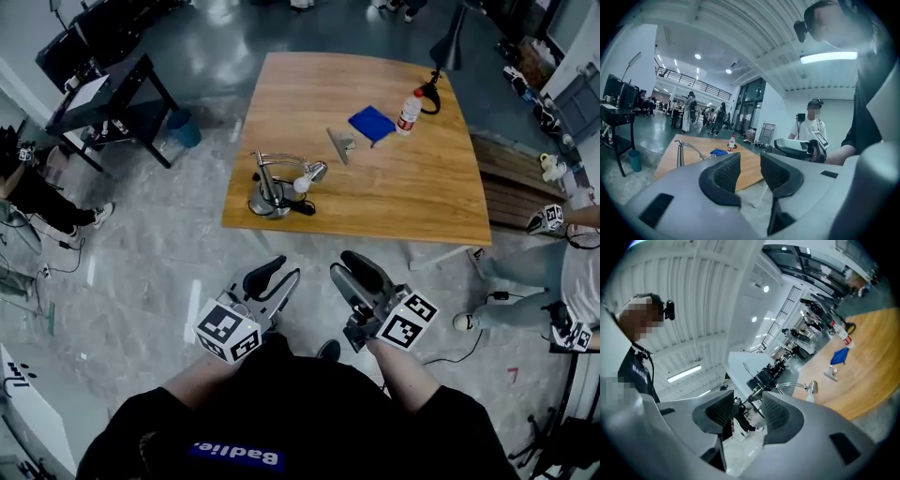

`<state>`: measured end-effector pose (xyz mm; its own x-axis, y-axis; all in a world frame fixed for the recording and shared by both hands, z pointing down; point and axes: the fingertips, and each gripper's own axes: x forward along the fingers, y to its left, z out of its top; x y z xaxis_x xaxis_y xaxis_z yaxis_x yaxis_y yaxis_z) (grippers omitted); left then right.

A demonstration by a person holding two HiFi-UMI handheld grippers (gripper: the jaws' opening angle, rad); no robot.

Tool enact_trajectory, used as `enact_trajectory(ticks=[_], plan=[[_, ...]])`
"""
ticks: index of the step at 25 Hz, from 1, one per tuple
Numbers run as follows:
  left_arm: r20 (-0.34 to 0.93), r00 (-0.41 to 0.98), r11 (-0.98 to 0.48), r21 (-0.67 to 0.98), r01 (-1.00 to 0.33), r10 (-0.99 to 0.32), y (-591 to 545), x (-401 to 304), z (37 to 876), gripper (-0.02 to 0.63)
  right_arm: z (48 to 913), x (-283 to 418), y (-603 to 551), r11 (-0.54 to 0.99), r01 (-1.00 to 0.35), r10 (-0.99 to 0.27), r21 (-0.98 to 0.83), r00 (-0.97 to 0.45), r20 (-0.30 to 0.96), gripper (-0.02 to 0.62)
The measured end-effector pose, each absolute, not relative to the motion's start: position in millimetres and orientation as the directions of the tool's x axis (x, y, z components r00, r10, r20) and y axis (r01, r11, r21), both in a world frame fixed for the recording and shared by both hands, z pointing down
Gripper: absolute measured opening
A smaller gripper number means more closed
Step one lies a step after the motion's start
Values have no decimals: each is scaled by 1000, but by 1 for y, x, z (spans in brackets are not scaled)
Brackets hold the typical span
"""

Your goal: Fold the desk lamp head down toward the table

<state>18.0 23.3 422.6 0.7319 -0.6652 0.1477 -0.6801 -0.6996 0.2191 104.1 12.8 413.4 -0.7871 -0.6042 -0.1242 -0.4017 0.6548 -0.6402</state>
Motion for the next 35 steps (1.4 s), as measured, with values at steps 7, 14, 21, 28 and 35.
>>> enact_trajectory(ticks=[7,14,21,28,35], plan=[[82,791,-762,222,-608,-607,79,29,386,49,369,87,81,798,-562,-585,-218,-810,-49,6],[47,842,-821,197,-536,-538,107,14,365,9,353,52,106,803,-585,-592,-116,-805,-40,6],[34,856,-836,199,-512,-516,120,-1,366,9,360,27,120,804,-591,-593,-59,-805,-9,5],[36,857,-839,191,-510,-513,129,-12,364,9,358,13,129,806,-589,-590,-62,-808,3,5],[46,853,-833,194,-519,-521,133,-21,369,9,361,3,135,811,-581,-582,-67,-813,10,5]])
